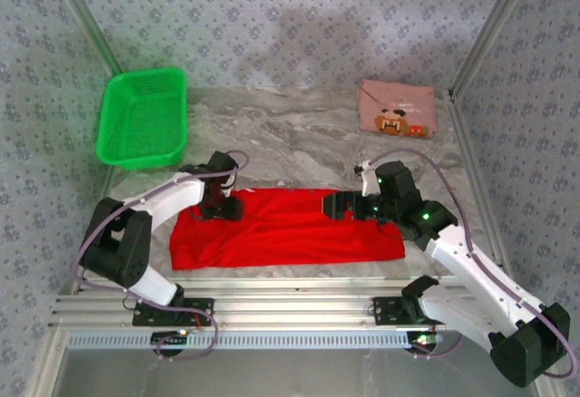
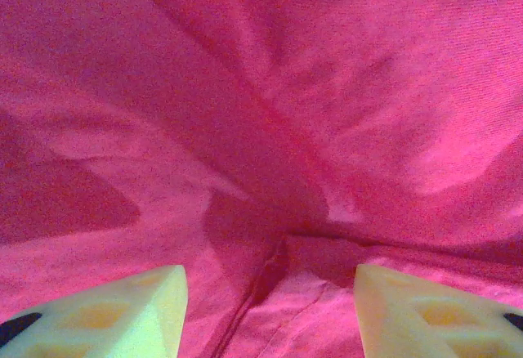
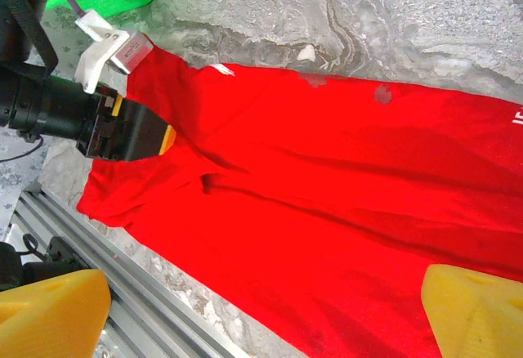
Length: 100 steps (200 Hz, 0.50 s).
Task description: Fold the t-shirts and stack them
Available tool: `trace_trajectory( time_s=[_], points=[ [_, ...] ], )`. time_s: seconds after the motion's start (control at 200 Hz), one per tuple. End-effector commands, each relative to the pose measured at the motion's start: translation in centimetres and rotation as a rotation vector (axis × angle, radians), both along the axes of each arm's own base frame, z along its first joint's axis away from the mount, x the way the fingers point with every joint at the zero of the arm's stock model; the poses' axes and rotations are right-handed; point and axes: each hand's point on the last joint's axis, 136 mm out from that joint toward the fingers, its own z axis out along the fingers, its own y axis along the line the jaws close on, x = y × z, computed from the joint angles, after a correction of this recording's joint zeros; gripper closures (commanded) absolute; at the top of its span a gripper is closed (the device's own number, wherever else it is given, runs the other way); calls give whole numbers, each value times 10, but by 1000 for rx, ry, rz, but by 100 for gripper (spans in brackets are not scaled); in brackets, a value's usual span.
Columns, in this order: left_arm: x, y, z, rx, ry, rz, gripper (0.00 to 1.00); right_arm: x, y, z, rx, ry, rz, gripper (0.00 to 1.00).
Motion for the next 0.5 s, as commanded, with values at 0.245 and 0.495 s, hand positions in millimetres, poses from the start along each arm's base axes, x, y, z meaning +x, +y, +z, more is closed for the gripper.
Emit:
trace_trajectory(
  time_s=[0.245, 0.495],
  points=[
    [5, -25, 5, -117, -2, -64, 51, -2, 0, 5, 11, 1, -3, 0],
    [-6, -24, 6, -136, 8, -66, 63, -1, -1, 0, 3, 14, -12, 0]
  ],
)
